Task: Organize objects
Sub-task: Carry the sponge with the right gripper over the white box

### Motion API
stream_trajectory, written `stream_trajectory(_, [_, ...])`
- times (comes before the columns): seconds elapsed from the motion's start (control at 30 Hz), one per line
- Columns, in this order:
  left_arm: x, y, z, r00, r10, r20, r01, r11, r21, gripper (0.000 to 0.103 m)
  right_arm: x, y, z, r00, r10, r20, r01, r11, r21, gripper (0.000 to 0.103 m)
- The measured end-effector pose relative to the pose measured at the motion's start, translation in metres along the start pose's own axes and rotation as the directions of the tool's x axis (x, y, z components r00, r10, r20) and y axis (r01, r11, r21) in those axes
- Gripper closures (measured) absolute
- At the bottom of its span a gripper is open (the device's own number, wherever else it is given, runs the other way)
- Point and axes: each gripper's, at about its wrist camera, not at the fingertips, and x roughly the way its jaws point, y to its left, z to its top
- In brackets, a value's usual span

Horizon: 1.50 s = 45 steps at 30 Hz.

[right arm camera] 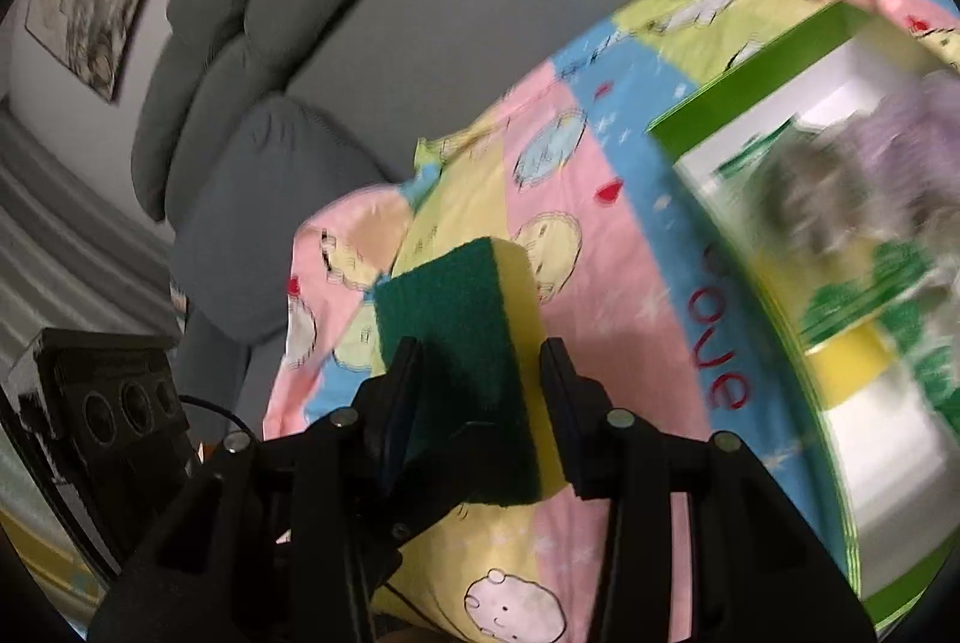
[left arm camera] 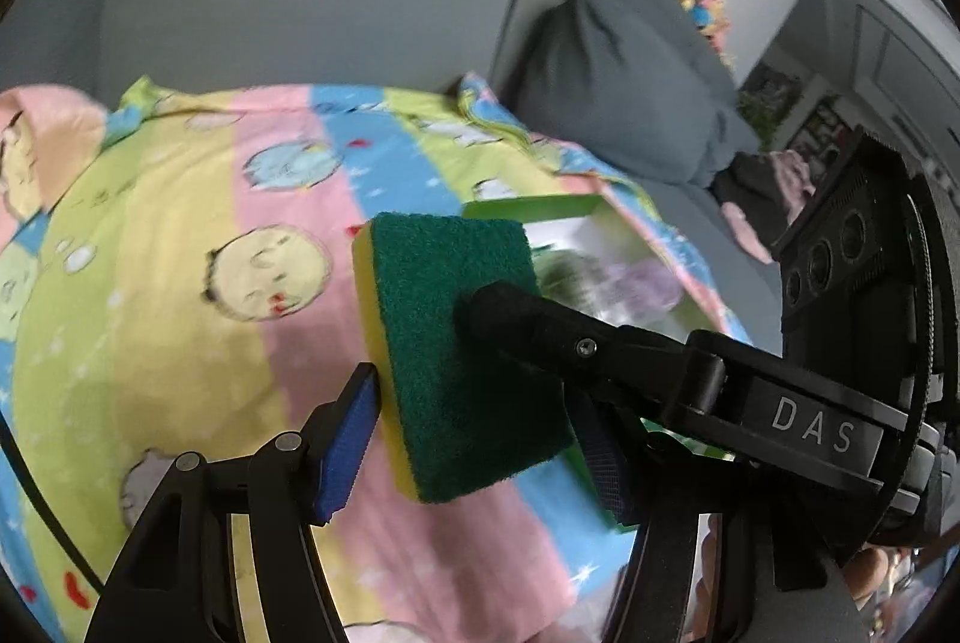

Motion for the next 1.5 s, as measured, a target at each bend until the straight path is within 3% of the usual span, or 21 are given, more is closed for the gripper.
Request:
stream_trajectory(0.33, [0.01,-0.062,0.002,0.999,-0.016,0.045,0.009,0.989,0.148,0.04,-0.051,-0.029,0.007,0.992,0.017,0.128,-0.02,1.0,0.021,0.062])
stream_trajectory(0.6, [0.037,-0.101,0.005,0.999,-0.05,0.014,0.046,0.975,0.218,0.04,-0.086,-0.064,0.008,0.978,0.0,0.209,-0.016,0.997,0.077,0.062])
stream_trajectory(0.9, [0.072,-0.125,0.005,0.996,-0.063,-0.065,0.077,0.962,0.26,0.04,-0.096,-0.102,0.014,0.976,-0.062,0.206,0.027,0.985,0.17,0.062])
stream_trajectory(1.13, [0.099,-0.125,-0.002,0.986,-0.086,-0.143,0.117,0.967,0.228,0.04,-0.089,-0.128,0.012,0.98,-0.124,0.155,0.078,0.96,0.27,0.062])
stream_trajectory(1.5, [0.112,-0.122,-0.011,0.973,-0.106,-0.203,0.142,0.974,0.175,0.04,-0.083,-0.145,0.008,0.978,-0.18,0.107,0.138,0.938,0.319,0.063])
